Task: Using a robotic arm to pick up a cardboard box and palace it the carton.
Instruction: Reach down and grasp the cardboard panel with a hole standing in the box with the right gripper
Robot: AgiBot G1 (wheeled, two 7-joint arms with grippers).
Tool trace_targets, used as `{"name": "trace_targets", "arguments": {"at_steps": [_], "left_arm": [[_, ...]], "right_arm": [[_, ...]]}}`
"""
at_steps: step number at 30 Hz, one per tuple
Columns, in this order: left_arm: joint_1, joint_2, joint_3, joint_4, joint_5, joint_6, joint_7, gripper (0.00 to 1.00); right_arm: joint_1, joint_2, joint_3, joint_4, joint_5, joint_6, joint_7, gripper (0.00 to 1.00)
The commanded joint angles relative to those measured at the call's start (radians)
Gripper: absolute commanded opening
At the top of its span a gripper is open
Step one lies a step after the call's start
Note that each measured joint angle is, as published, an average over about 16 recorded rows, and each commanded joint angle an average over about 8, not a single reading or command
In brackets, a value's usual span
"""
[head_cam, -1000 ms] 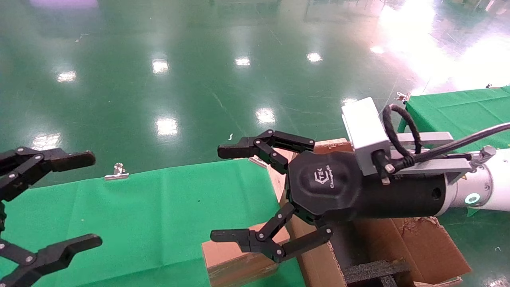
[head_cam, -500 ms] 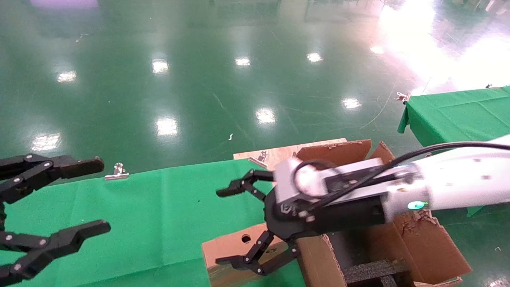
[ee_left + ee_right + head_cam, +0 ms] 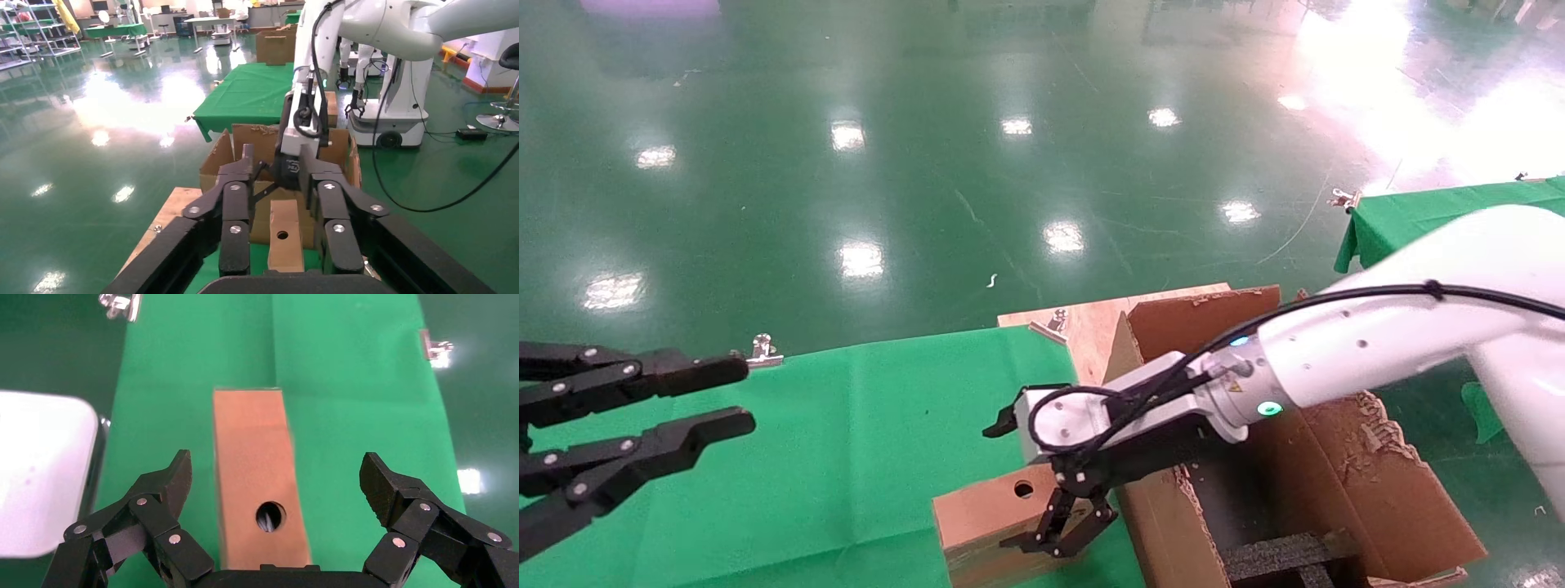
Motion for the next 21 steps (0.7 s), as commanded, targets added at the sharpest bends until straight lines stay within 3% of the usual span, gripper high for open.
{"name": "trace_targets", "arguments": {"at_steps": [1,14,15,17,18,21], "left_arm": [[0.0,0.0,0.0,0.0,0.0,0.0,0.0,0.0],[0.0,0.0,0.0,0.0,0.0,0.0,0.0,0.0],[0.0,0.0,0.0,0.0,0.0,0.0,0.0,0.04],[0.0,0.0,0.0,0.0,0.0,0.0,0.0,0.29],[0.0,0.0,0.0,0.0,0.0,0.0,0.0,0.41],[0.0,0.0,0.0,0.0,0.0,0.0,0.0,0.79]], "right_arm": [[0.021,-0.017,-0.02,-0.008,-0.036,-0.009,0.003,1.0],[0.104,-0.075,-0.135,0.018,-0.207,-0.039,0.001,1.0],[0.107,-0.076,-0.141,0.02,-0.21,-0.039,-0.001,1.0],[0.111,-0.077,-0.152,0.023,-0.21,-0.041,-0.003,1.0],[0.113,-0.077,-0.156,0.024,-0.209,-0.042,-0.004,0.93],[0.119,-0.078,-0.169,0.026,-0.208,-0.045,-0.006,0.59]]}}
